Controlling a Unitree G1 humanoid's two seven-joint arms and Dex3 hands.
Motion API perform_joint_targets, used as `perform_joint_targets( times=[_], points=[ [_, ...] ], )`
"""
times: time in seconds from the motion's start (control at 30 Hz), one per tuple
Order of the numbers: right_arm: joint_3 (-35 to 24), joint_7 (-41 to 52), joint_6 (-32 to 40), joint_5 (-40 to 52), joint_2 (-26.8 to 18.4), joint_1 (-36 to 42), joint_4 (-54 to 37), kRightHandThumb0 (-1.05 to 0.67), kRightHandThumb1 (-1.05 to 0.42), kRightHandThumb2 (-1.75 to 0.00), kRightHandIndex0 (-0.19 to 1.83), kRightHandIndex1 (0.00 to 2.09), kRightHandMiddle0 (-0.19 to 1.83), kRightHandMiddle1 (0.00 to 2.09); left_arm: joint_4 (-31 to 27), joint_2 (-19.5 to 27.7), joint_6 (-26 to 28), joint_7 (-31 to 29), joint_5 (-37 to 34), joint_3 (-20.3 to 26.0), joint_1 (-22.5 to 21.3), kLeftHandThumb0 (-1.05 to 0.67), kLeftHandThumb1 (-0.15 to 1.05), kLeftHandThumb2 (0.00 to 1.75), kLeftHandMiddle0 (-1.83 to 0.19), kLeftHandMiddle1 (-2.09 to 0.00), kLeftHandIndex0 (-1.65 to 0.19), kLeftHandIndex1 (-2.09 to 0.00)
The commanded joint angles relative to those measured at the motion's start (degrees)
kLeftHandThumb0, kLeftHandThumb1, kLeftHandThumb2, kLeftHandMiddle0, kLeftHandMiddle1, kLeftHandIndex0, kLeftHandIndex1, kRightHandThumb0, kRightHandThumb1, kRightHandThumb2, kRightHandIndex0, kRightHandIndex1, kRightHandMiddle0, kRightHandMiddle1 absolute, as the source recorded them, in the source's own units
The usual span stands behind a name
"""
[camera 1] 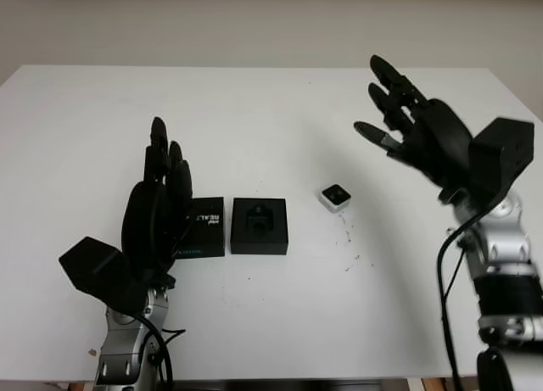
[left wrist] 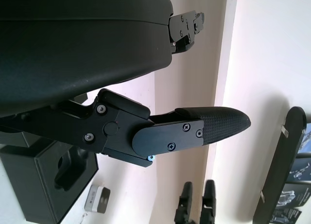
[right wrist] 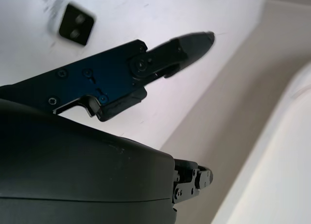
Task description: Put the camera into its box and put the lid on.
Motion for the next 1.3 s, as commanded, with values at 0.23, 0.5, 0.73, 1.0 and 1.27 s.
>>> perform_joint_targets(
  times=[0.23, 0.5, 0.73, 1.0, 1.27],
  points=[
    [6.22, 0.32, -6.87, -9.22, -4.53, -3.86, 10.28, -0.49, -0.77, -0.04, 0.09, 0.1, 0.14, 0.1, -0.5, 0.68, -0.32, -0.49, -0.18, 0.58, -0.15, -0.74, 1.05, 0.55, 0.19, 0.0, 0.19, 0.0],
    [11.37, 1.81, -11.65, -14.36, -4.81, -2.65, 17.06, -0.38, -0.81, -0.06, 0.09, 0.08, 0.15, 0.07, -0.55, 0.84, -0.42, -1.1, -0.65, 0.83, 0.53, -0.75, 1.05, 0.54, 0.19, 0.0, 0.19, 0.0],
    [15.58, 2.1, -15.31, -18.43, -5.39, -1.85, 20.62, -0.38, -0.83, -0.06, 0.06, 0.06, 0.14, 0.06, -0.64, 1.07, -0.52, -1.76, -1.38, 1.26, 0.77, -0.74, 1.05, 0.54, 0.19, 0.0, 0.19, 0.0],
    [17.82, -0.5, -19.53, -21.31, -5.03, -1.31, 24.01, -0.35, -0.84, -0.06, 0.11, 0.07, 0.21, 0.09, -1.19, 0.87, 0.16, -1.26, -0.92, 0.97, 1.14, -0.74, 1.05, 0.55, 0.19, 0.0, 0.19, 0.0],
    [18.42, -5.45, -19.91, -21.35, -1.99, 0.17, 26.87, -0.26, -0.87, -0.06, 0.16, 0.08, 0.34, 0.12, -1.51, 0.77, 0.77, -1.15, -0.91, 0.86, 1.42, -0.75, 1.05, 0.54, 0.19, 0.0, 0.19, 0.0]
  ],
)
